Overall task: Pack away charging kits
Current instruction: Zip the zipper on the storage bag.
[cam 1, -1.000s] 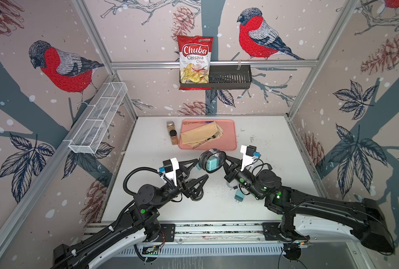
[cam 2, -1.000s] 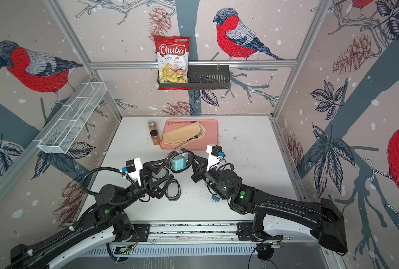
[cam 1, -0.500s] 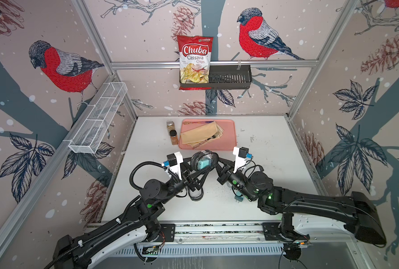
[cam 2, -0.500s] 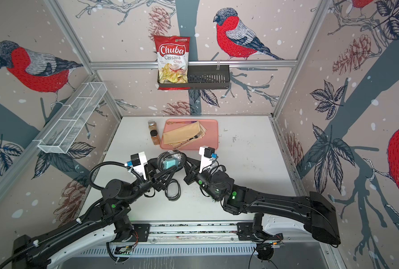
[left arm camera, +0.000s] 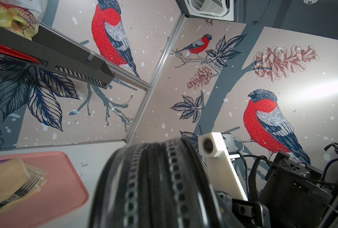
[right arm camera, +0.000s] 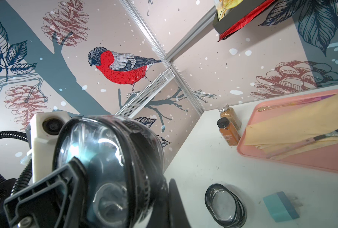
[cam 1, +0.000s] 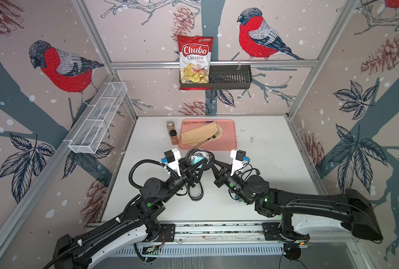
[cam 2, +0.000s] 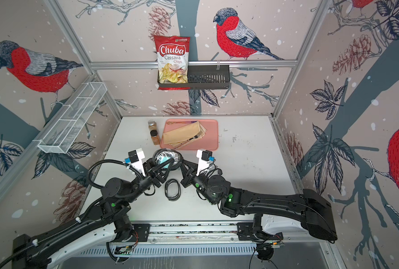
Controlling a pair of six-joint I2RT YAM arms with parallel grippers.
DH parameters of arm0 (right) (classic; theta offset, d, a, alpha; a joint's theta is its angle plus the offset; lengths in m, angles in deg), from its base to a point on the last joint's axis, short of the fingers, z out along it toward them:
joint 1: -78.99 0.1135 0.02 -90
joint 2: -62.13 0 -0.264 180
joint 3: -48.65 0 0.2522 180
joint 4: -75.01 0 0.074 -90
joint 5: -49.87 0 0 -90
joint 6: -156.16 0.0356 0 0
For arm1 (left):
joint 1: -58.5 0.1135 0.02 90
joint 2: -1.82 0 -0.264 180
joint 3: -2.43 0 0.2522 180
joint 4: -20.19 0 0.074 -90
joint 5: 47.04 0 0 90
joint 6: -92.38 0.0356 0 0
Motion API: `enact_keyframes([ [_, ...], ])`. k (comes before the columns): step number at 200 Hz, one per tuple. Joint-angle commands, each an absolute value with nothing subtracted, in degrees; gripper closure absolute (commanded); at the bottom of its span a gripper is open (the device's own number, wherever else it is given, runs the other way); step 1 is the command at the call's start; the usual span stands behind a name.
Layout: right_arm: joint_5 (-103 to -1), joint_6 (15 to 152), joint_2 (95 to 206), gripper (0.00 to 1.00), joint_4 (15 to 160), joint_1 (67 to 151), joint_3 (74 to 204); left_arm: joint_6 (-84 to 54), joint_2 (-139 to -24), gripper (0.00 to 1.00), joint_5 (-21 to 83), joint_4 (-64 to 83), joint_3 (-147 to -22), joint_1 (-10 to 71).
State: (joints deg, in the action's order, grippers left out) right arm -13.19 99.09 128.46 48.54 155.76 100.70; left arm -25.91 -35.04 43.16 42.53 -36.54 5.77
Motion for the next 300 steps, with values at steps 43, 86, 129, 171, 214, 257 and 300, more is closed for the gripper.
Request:
enact_keyframes([
  [43, -11.99, 98.44, 128.49, 1.00, 49.07, 155.35, 101.57, -26.12, -35.02, 0.92, 44.14, 38.67, -38.67, 5.76],
  [86, -13.06, 98.05, 127.57, 1.00, 52.48, 151.74, 101.09, -25.89, -37.23, 1.00, 40.99, 29.90, -42.52, 5.78],
  [129, -15.58, 94.56, 127.65, 1.00, 54.58, 146.19, 100.74, -26.71, -39.21, 1.00, 41.11, 20.68, -45.52, 5.76],
  [171, -19.31, 83.85, 126.32, 1.00, 51.75, 144.56, 99.56, -26.54, -39.88, 1.00, 40.04, 15.33, -47.24, 5.72],
  [214, -21.42, 75.76, 121.99, 1.00, 50.37, 143.60, 96.41, -25.41, -40.45, 1.00, 39.35, 11.01, -48.57, 5.76],
  [257, -26.42, 68.14, 117.72, 1.00, 49.01, 142.15, 92.67, -24.94, -42.35, 1.00, 36.49, 6.62, -49.91, 5.81],
  [300, -31.64, 66.63, 116.09, 1.00, 50.90, 137.73, 92.12, -24.42, -43.98, 1.00, 32.22, 4.56, -50.86, 5.78],
])
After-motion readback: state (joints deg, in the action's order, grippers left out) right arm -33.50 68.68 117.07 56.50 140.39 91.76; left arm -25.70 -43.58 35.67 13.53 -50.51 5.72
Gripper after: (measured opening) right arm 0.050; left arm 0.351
